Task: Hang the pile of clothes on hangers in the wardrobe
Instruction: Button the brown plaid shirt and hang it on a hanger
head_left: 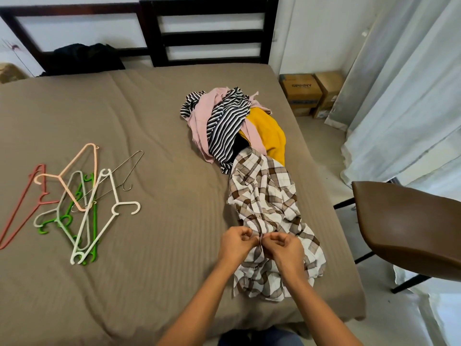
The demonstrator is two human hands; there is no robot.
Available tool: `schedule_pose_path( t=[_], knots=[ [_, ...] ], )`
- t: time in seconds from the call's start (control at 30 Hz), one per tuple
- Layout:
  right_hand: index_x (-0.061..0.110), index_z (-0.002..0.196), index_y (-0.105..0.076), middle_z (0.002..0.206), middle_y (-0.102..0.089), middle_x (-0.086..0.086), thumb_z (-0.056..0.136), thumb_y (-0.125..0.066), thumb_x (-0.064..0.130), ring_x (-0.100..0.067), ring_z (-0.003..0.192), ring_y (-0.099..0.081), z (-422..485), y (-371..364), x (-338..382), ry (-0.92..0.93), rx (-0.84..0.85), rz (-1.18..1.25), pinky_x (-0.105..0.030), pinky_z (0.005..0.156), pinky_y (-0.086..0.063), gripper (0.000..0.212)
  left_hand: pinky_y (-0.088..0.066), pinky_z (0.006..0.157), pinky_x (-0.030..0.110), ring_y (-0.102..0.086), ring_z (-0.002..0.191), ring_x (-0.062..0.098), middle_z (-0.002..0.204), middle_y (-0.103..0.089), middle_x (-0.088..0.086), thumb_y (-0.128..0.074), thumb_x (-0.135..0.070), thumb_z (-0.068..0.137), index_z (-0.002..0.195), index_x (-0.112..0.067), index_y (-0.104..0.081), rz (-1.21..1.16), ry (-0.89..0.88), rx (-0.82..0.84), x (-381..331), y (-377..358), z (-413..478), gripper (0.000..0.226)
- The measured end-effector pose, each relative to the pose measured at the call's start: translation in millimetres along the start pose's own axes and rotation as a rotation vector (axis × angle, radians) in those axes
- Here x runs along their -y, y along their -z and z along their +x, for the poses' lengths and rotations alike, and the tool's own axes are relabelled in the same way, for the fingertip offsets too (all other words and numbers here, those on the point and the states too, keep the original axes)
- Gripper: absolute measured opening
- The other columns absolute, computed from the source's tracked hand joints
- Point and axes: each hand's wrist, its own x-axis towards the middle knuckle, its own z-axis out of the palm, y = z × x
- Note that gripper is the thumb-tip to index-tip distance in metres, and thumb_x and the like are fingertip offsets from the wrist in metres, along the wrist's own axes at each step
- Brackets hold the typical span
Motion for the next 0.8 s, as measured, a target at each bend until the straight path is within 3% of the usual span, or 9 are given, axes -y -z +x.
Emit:
schedule_pose_path(
  t=[0.13,0.23,0.3,0.37,0.47,0.53,0.6,0.67,0.8],
  knots=[
    [0.015,0.078,-0.07,0.066,-0.069,0.005,0.082,-0.07,0.016,-0.009,0.063,-0.065,-7,-8,2,0.124,-0.101,-0.208,-0.022,0.06,-0.052,0.005,-0.029,0.049,0.026,-0.037,0.047,0.01,0.048,-0.045,-0.001,-0.066,-0.02,0.079,0.054,-0.011,-0.057,-0.005,0.089,-0.05,-4,-6,1,0.029],
    [0.015,0.088,-0.068,0.076,-0.067,0.004,0.086,-0.066,0.018,-0.01,0.07,-0.063,-11,-14,0,0.228,-0.155,-0.363,-0.028,0.066,-0.054,0.004,-0.023,0.048,0.027,-0.029,0.041,0.011,0.043,-0.037,-0.003,-0.065,-0.02,0.08,0.054,-0.007,-0.058,-0.203,0.202,-0.071,-7,-9,0,0.03],
    [0.014,0.09,-0.068,0.079,-0.067,0.002,0.086,-0.067,0.018,-0.012,0.072,-0.063,-13,-17,-5,0.316,-0.188,-0.427,-0.032,0.068,-0.055,0.006,-0.025,0.045,0.024,-0.031,0.039,0.008,0.044,-0.041,-0.003,-0.067,-0.021,0.081,0.067,0.002,-0.065,-0.285,0.226,-0.076,-8,-9,-1,0.027],
    [0.013,0.09,-0.068,0.08,-0.067,0.0,0.085,-0.068,0.016,-0.013,0.07,-0.062,-15,-18,-6,0.378,-0.218,-0.464,-0.032,0.066,-0.056,0.006,-0.031,0.043,0.017,-0.038,0.038,0.003,0.044,-0.049,-0.007,-0.069,-0.022,0.083,0.069,-0.001,-0.068,-0.337,0.193,-0.045,-9,-7,-3,0.026],
    [0.011,0.092,-0.068,0.082,-0.067,-0.001,0.084,-0.069,0.016,-0.013,0.07,-0.062,-14,-17,-8,0.422,-0.212,-0.461,-0.031,0.065,-0.056,0.009,-0.049,0.061,0.023,-0.061,0.062,0.012,0.066,-0.068,0.008,-0.071,-0.017,0.083,0.074,-0.006,-0.071,-0.445,0.151,0.006,-7,-8,-5,0.015],
    [0.011,0.093,-0.069,0.082,-0.066,0.001,0.084,-0.07,0.015,-0.01,0.071,-0.063,-14,-18,-8,0.428,-0.181,-0.431,-0.028,0.066,-0.055,0.01,-0.053,0.073,0.037,-0.064,0.073,0.025,0.076,-0.07,0.015,-0.068,-0.014,0.085,0.073,-0.009,-0.069,-0.418,0.135,-0.059,-2,-8,-4,0.013],
    [0.013,0.092,-0.07,0.08,-0.067,0.004,0.083,-0.071,0.014,-0.006,0.071,-0.063,-15,-17,-5,0.363,-0.16,-0.319,-0.017,0.064,-0.053,0.01,-0.054,0.073,0.042,-0.066,0.075,0.029,0.078,-0.071,0.013,-0.064,-0.017,0.088,0.075,-0.012,-0.068,-0.337,0.091,-0.106,2,-10,-4,0.014],
    [0.015,0.09,-0.071,0.078,-0.069,0.005,0.081,-0.073,0.013,-0.007,0.071,-0.065,-12,-15,-1,0.252,-0.117,-0.152,-0.014,0.063,-0.051,0.009,-0.053,0.066,0.041,-0.064,0.07,0.028,0.076,-0.07,0.01,-0.061,-0.022,0.091,0.078,-0.013,-0.067,-0.273,0.033,-0.133,3,-10,-6,0.017],
    [0.006,0.091,-0.068,0.078,-0.07,-0.005,0.076,-0.074,0.0,-0.016,0.073,-0.067,-1,-6,4,0.039,0.068,0.181,-0.023,0.067,-0.055,0.018,-0.041,0.052,0.029,-0.051,0.055,0.015,0.066,-0.064,0.012,-0.058,-0.02,0.092,0.078,-0.007,-0.064,-0.273,0.024,-0.15,4,-10,-6,0.02]
  ],
)
